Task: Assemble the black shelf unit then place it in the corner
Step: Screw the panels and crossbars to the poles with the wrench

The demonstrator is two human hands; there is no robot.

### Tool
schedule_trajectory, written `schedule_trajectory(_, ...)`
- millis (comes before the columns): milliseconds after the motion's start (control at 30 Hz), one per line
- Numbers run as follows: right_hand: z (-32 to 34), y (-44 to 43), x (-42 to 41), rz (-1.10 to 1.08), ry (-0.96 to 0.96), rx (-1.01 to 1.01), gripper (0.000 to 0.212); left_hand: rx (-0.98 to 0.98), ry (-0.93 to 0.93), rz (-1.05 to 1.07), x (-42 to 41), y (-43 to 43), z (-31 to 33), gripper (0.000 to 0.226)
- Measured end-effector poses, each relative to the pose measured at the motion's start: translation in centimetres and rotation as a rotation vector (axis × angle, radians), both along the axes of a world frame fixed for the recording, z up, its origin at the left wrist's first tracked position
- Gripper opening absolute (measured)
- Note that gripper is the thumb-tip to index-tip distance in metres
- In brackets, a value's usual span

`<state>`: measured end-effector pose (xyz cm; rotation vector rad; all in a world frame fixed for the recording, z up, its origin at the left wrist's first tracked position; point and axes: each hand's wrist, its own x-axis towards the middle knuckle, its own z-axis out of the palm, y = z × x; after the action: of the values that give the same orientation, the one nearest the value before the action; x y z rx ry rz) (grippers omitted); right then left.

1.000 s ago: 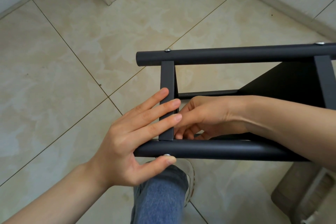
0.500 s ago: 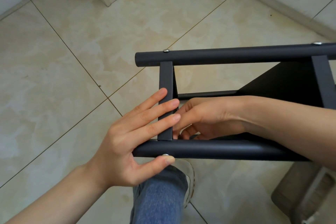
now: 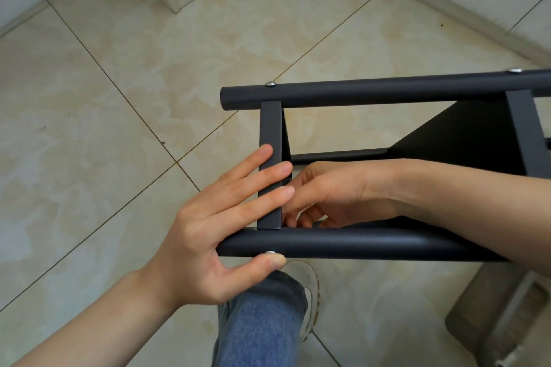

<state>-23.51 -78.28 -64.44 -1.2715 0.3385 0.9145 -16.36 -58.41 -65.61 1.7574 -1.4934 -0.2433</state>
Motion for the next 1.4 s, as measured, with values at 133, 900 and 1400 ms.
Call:
schedule_trajectory(133,0.04,0.05,-0.1,-0.015,-0.007,0.049,0.028,-0.001,0.002,-0.005,-0.02,0.14,-0.07,0.052)
schedule_trajectory(900,-0.03,0.15,-0.04,-0.015,-0.066,-0.056,0.027,-0.007,0.015,0.001,-0.17,0.11,-0.07,0.053)
schedule_trajectory(1400,-0.17,0.02,0.04,0.013,-0.058,-0.087,0.023,-0.017,0.01,0.001,-0.26,0.18,-0.06,0.052)
